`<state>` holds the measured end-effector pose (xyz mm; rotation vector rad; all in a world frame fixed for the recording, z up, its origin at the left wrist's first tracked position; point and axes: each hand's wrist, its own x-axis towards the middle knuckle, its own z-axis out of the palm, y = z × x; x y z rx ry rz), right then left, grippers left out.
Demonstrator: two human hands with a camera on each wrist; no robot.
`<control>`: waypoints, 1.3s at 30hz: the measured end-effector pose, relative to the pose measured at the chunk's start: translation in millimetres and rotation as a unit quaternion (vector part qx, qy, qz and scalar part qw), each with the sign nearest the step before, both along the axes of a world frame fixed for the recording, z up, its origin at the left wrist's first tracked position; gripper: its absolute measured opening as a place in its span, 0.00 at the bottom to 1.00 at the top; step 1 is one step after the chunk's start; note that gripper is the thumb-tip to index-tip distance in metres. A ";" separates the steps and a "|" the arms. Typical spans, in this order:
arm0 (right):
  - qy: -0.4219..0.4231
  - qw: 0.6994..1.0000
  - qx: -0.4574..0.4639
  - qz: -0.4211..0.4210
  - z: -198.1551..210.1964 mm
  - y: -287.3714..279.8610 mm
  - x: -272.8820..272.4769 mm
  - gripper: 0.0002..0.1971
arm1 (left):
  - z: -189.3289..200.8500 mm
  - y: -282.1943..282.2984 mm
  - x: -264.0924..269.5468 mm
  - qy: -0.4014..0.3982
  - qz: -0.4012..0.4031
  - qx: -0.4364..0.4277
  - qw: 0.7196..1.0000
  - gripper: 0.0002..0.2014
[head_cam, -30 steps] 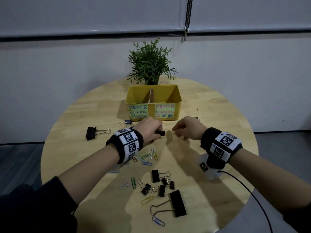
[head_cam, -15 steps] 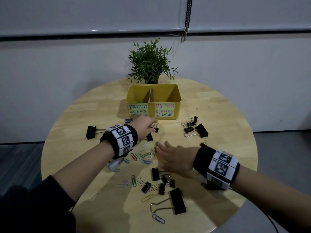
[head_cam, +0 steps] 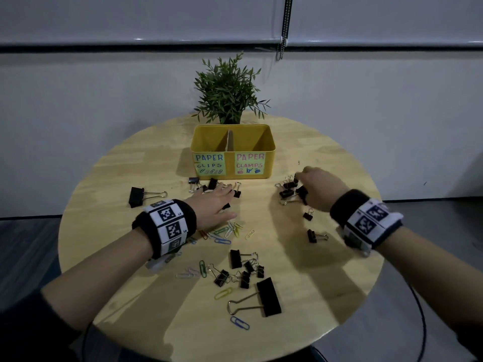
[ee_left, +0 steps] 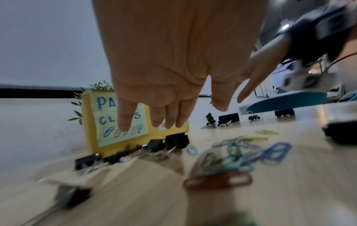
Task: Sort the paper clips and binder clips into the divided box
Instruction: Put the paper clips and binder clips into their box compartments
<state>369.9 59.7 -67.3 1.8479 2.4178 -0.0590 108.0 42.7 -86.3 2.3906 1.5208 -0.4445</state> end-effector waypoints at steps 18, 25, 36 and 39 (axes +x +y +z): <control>0.013 0.991 -0.120 -0.049 19.0 15.4 20.2 0.27 | 7.7 -5.2 67.5 0.076 -0.164 -0.057 0.982 0.31; -0.092 0.966 -0.230 0.075 -4.9 -20.4 17.9 0.32 | -5.1 12.8 68.4 0.131 -0.106 -0.051 0.984 0.37; -0.054 0.959 -0.275 0.044 -21.0 -59.7 16.8 0.33 | 16.8 21.9 44.3 -0.015 0.020 -0.033 0.999 0.37; -0.067 0.978 -0.186 0.072 -20.3 -63.5 8.6 0.33 | 29.8 -2.9 15.7 -0.038 0.025 -0.036 0.998 0.36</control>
